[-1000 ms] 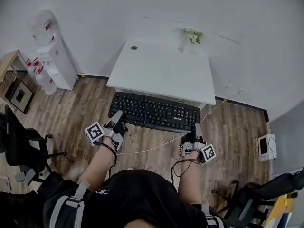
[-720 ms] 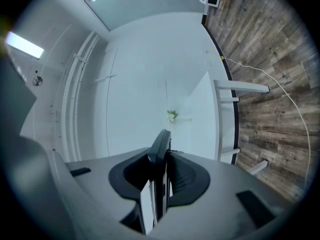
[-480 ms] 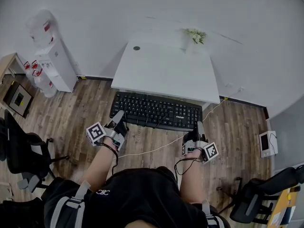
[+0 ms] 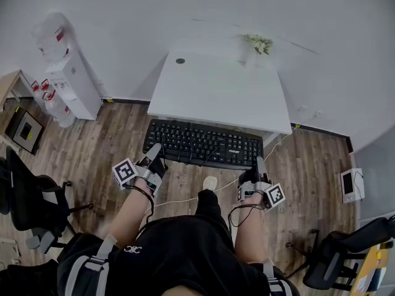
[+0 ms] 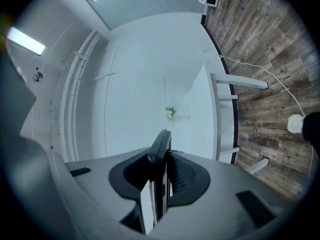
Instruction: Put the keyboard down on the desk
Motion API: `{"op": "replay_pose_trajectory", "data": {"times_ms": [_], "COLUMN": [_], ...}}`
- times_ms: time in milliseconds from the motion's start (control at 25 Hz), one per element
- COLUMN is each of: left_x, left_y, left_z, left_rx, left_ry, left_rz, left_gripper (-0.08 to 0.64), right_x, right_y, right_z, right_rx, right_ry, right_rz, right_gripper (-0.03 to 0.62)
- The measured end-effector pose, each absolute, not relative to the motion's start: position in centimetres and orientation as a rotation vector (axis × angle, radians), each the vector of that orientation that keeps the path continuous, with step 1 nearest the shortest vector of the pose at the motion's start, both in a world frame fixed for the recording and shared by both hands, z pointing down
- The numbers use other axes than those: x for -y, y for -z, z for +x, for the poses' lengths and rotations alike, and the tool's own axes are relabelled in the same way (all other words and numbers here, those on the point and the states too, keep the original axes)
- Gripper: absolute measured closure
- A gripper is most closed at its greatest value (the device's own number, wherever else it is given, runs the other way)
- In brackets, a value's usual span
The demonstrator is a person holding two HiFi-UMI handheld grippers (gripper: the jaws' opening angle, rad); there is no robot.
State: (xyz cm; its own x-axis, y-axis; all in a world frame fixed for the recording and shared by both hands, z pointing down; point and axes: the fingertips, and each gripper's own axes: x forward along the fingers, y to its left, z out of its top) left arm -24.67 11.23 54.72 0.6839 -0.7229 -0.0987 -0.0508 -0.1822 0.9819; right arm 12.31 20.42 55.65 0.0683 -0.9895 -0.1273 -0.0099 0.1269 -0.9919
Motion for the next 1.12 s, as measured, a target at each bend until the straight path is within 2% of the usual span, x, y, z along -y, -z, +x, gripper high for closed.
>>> {"op": "replay_pose_trajectory", "data": {"times_ms": [1120], "left_x": [16.8], "left_y": [-56.9], "left_z": [-12.4], "left_rx": [0.727], "left_ry": [0.657], "left_rz": [1.614], "left_gripper": [0.485], "right_x": [9.9], "right_y": [-58.4], "right_z": [25.0], "right_rx": [-1.224], "right_ry": [1.163], "right_rz": [-1.15], "right_gripper": [0.515]}}
